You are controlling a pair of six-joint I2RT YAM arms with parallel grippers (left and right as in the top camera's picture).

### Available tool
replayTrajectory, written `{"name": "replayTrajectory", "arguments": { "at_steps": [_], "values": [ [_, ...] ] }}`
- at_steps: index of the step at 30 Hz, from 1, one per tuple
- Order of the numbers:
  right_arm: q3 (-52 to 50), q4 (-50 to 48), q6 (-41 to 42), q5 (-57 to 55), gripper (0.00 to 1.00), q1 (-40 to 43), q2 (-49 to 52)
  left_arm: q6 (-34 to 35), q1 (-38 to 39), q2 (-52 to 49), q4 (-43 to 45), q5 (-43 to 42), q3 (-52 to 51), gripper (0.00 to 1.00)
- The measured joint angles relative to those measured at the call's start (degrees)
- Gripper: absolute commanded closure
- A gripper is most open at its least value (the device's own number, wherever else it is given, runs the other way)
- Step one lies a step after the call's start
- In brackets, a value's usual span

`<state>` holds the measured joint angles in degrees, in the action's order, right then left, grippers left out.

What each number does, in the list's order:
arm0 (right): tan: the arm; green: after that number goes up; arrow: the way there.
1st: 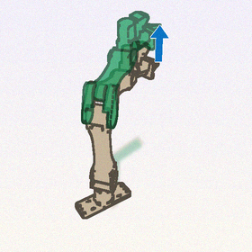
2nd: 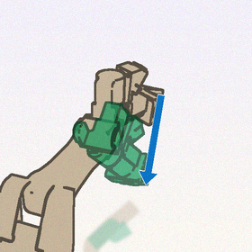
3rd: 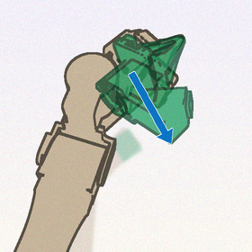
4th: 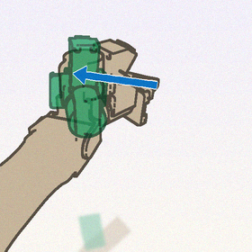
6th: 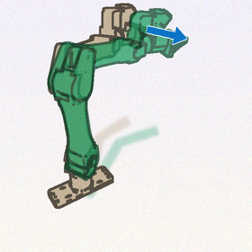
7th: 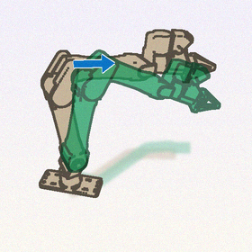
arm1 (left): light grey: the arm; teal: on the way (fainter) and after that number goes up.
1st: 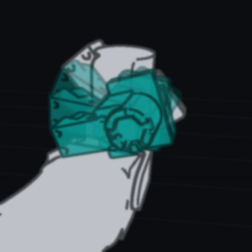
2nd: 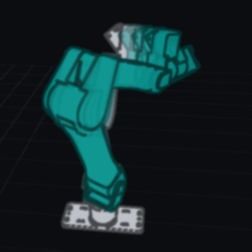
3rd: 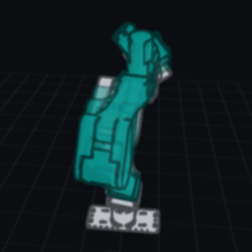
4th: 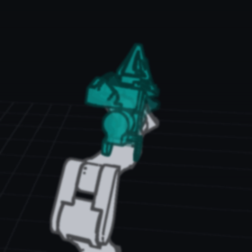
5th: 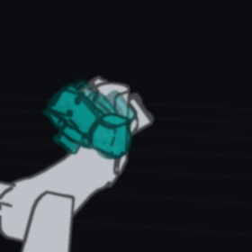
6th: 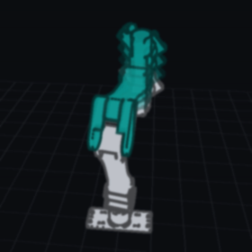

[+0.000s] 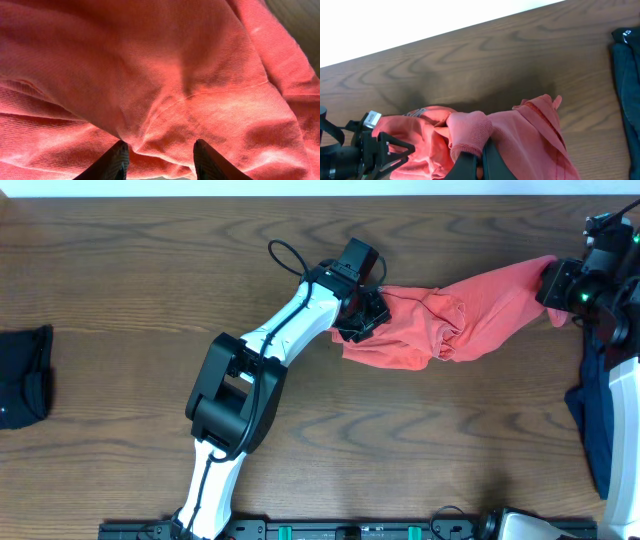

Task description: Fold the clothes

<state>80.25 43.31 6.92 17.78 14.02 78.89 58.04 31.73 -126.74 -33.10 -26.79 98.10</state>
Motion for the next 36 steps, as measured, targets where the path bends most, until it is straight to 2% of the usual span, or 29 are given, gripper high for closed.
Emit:
{"name": "replayTrajectory", "arguments": {
  "at_steps": [11,15,24,27,29,32,36],
  "values": [
    [0.00,0.20,0.00,0.48,0.99,0.00,0.00,0.00,0.00,0.00,0.02,1.95,0.00,0.54],
    [0.00,0.33,0.00,0.52,0.99,0.00,0.00,0.07,0.00,0.00,0.11,2.36,0.00,0.61],
    [0.00,0.81,0.00,0.96,0.99,0.00,0.00,-0.04,0.11,0.00,1.22,2.80,0.00,0.62],
    [0.00,0.85,0.00,1.05,0.99,0.00,0.00,0.02,0.28,0.00,1.22,2.82,0.00,0.67],
    [0.00,0.87,0.00,1.11,0.99,0.00,0.00,-0.17,0.39,0.00,1.22,2.84,0.00,0.67],
    [0.00,0.92,0.00,1.14,0.99,0.00,0.00,-0.55,0.55,0.00,1.25,2.95,0.00,0.59],
    [0.00,1.03,0.00,1.16,0.99,0.00,0.00,-0.46,0.90,-0.15,1.20,2.97,0.00,0.59]
  ]
}}
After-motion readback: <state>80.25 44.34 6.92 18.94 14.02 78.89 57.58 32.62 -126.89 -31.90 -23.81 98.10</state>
